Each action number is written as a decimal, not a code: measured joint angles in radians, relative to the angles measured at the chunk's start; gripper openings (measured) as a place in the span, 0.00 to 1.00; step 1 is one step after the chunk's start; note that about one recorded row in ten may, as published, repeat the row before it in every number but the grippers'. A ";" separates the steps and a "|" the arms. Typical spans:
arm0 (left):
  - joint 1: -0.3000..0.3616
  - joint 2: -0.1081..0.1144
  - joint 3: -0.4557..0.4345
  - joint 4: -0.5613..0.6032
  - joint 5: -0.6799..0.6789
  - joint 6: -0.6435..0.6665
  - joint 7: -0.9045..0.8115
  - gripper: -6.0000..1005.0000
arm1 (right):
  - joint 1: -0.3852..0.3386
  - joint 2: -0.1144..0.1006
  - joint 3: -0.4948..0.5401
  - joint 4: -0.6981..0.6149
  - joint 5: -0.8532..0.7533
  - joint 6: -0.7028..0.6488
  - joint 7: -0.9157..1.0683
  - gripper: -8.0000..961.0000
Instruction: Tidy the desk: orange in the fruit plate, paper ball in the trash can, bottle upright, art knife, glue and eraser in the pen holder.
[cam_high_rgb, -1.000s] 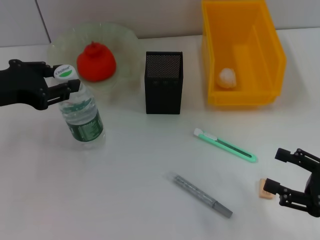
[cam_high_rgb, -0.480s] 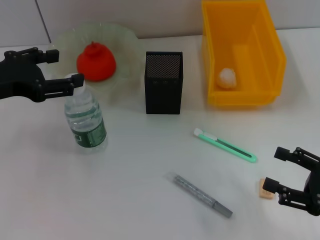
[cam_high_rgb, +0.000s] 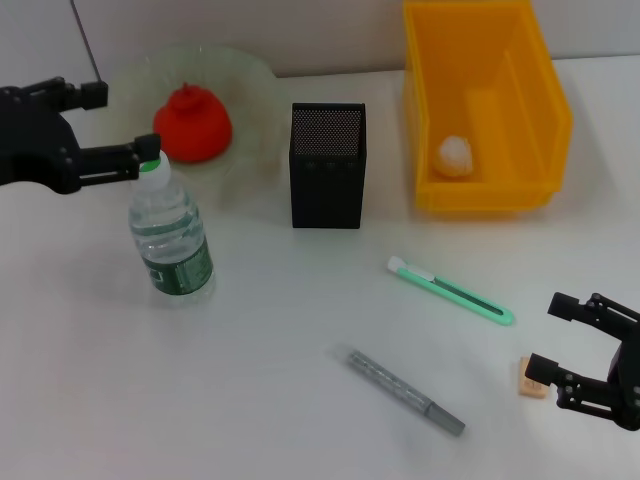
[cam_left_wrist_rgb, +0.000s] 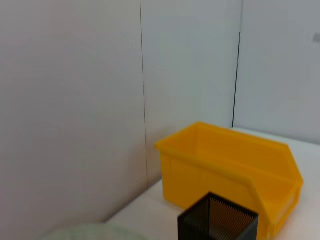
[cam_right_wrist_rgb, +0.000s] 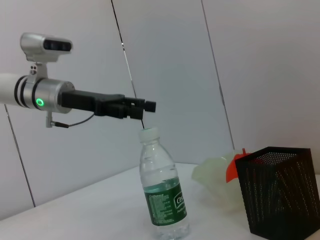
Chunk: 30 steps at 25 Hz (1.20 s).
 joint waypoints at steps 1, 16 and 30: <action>0.000 0.000 0.000 0.000 0.000 0.000 0.000 0.86 | 0.000 0.000 0.000 0.000 0.000 0.000 0.000 0.87; 0.112 0.010 -0.153 -0.280 -0.397 0.456 0.555 0.86 | 0.008 -0.004 0.041 -0.044 0.003 -0.012 0.070 0.87; 0.027 0.024 -0.139 -0.846 -0.235 0.529 0.950 0.86 | 0.069 -0.001 0.031 -0.527 -0.024 -0.136 0.486 0.87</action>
